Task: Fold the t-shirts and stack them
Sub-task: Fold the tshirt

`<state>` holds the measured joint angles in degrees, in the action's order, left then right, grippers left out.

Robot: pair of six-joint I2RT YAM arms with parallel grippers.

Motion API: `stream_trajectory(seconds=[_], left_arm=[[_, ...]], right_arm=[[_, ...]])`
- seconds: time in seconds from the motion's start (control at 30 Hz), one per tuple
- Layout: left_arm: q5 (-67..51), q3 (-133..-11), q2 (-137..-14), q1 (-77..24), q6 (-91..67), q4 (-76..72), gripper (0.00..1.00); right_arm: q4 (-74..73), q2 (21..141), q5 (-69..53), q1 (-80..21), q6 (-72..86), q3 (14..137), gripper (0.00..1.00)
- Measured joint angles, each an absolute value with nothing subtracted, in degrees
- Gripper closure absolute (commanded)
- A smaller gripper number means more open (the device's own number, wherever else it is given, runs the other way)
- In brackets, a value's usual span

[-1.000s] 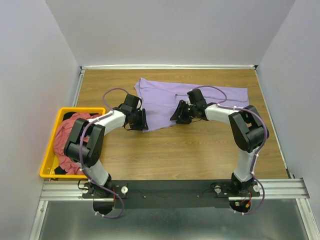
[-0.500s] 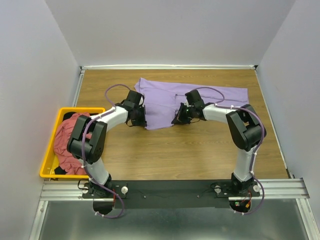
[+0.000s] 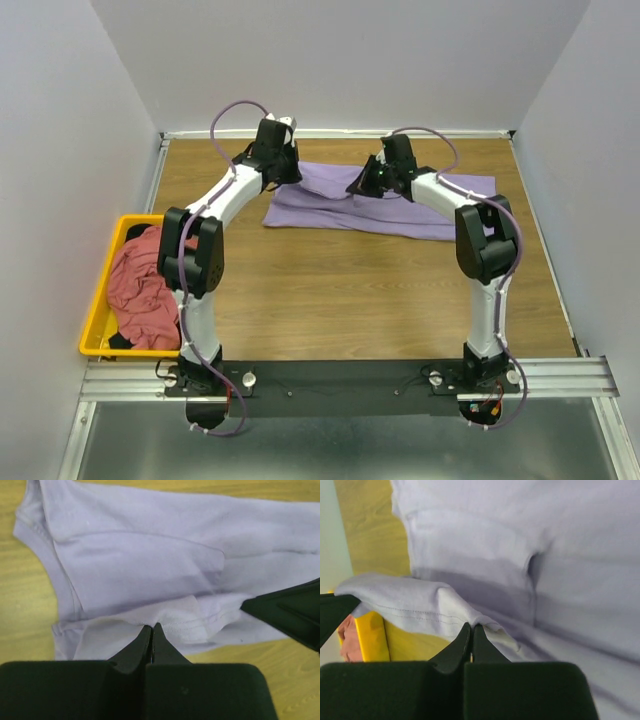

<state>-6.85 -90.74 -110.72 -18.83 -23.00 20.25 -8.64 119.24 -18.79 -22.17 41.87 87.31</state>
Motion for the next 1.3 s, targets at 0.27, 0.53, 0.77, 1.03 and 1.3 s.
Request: stream_trajectory(seconds=[0.27, 0.53, 0.77, 1.03, 1.3], left_arm=[[-7.8, -99.2, -121.3, -16.8, -22.0, 17.6, 1.00], [-10.6, -100.1, -125.2, -15.8, -22.1, 13.5, 1.00], [-12.2, -99.7, -125.9, -15.1, -22.8, 10.0, 1.00], [-13.2, -99.6, -129.7, -14.5, -23.4, 9.1, 0.86], [-14.7, -98.3, -130.3, -14.0, -24.3, 8.3, 0.50]], right_arm=[[-9.0, 127.3, -18.9, -18.7, 41.3, 96.6, 0.96], [-9.2, 133.2, -19.4, -17.7, 39.7, 102.5, 0.89], [-9.3, 135.6, -19.9, -17.5, 38.8, 105.0, 0.87], [-9.3, 136.2, -20.1, -17.1, 37.8, 105.1, 0.60], [-9.3, 136.0, -20.1, -16.8, 36.1, 105.6, 0.34]])
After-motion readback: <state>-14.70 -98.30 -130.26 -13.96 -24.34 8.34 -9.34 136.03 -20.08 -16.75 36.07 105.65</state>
